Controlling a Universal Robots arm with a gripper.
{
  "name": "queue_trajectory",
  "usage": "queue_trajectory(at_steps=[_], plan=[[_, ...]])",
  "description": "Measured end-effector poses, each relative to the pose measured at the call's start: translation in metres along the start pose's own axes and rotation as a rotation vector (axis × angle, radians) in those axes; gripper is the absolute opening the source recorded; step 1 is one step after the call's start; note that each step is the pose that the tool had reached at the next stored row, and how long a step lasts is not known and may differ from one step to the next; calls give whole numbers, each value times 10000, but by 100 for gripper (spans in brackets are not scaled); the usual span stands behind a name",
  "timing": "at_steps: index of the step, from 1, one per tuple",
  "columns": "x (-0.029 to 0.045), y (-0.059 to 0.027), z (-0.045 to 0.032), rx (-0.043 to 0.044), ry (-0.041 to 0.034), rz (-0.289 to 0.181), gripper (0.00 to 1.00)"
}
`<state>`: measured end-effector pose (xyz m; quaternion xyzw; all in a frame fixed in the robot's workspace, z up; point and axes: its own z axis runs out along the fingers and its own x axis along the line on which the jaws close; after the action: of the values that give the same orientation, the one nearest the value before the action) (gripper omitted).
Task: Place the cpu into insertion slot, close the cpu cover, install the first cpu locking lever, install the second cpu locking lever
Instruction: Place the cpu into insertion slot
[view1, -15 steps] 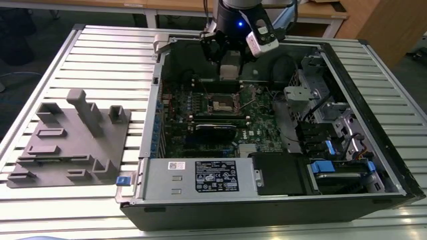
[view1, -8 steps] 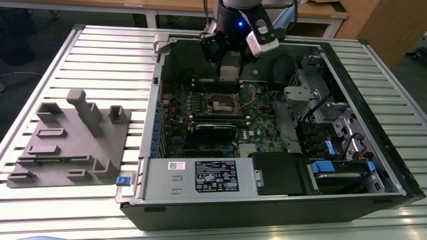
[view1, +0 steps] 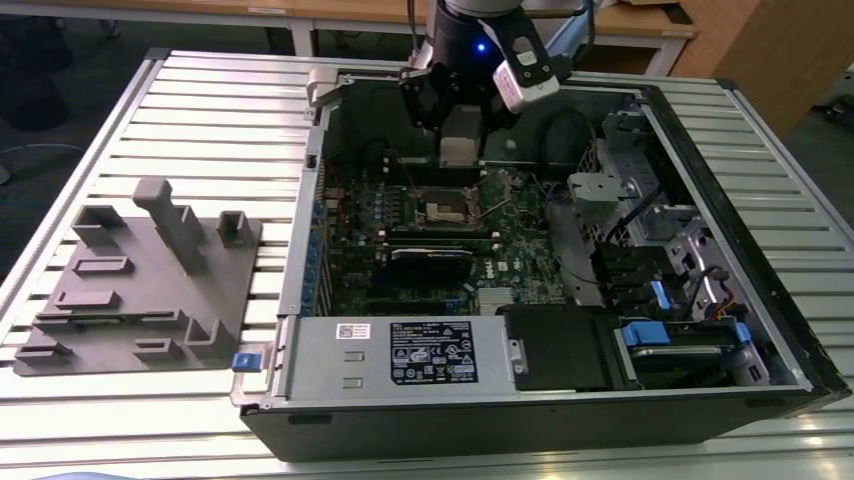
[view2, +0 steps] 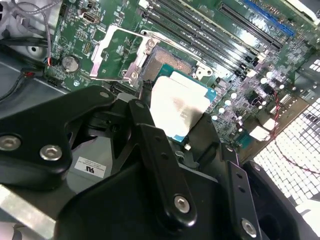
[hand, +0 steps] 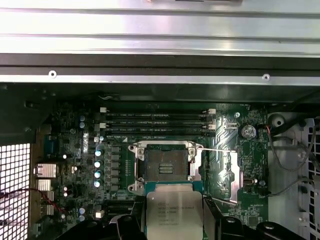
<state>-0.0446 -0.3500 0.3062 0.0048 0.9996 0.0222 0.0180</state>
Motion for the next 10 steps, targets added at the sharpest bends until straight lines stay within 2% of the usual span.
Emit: queue_trajectory(at_steps=[3, 10], plan=[[22, 2, 24, 13, -1, 0, 54], [42, 2, 122, 190, -2, -7, 54]])
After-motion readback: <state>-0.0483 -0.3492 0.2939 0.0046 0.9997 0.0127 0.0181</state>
